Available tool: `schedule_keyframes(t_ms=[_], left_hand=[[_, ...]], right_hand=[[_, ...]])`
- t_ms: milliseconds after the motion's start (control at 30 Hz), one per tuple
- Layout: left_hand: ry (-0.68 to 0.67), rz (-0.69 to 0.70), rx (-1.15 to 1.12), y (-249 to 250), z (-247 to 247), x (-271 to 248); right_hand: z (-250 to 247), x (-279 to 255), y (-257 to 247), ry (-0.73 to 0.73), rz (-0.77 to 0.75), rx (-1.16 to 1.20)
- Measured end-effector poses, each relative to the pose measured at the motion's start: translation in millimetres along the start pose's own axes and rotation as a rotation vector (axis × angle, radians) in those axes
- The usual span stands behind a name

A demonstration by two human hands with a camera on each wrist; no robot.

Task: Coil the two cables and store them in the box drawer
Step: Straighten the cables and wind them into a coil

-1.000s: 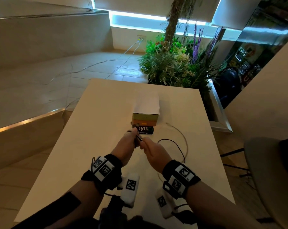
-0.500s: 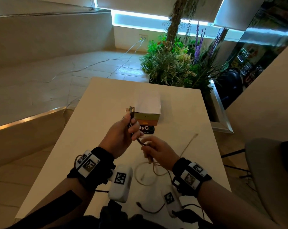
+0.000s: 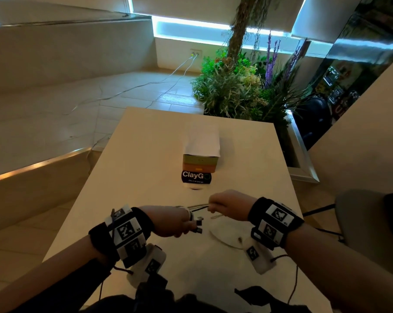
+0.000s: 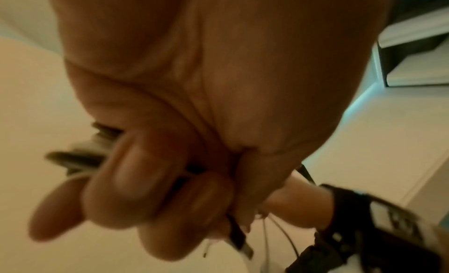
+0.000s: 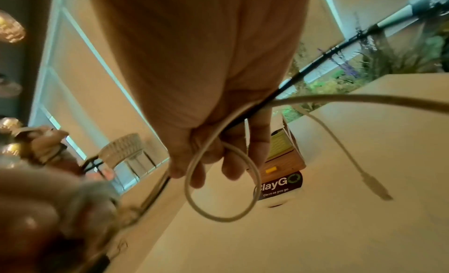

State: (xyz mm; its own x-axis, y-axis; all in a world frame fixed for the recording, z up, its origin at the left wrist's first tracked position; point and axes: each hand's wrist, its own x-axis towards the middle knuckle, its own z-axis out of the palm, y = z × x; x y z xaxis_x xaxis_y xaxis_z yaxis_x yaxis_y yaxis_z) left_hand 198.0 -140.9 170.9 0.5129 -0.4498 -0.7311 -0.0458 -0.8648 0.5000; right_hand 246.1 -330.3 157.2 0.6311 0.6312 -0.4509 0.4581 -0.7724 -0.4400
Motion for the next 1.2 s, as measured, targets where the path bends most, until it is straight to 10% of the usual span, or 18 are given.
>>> schedule_keyframes(t_ms=[133, 400, 633, 833, 1033, 1200], left_hand=[[0.222, -0.160, 0.252, -17, 9, 22], [0.607, 0.231, -1.256, -31, -4, 30], [0.526, 0.606, -1.581, -14, -11, 13], [0.269, 0.763, -1.143, 0, -16, -20], [0.082, 0.217, -0.094, 15, -1, -15], [0.194, -0.068, 0.467, -17, 19, 21]], right_hand=[[2, -5, -3, 0.175, -0.003, 0.219], [44, 0, -25, 0.364, -0.029, 0.321], [56, 6, -19, 0.377, -0.056, 0.383], [35, 5, -5, 0.295, -0.079, 0.263], [5, 6, 7, 0.081, -0.015, -0.061], [5, 3, 6, 0.180, -0.015, 0.049]])
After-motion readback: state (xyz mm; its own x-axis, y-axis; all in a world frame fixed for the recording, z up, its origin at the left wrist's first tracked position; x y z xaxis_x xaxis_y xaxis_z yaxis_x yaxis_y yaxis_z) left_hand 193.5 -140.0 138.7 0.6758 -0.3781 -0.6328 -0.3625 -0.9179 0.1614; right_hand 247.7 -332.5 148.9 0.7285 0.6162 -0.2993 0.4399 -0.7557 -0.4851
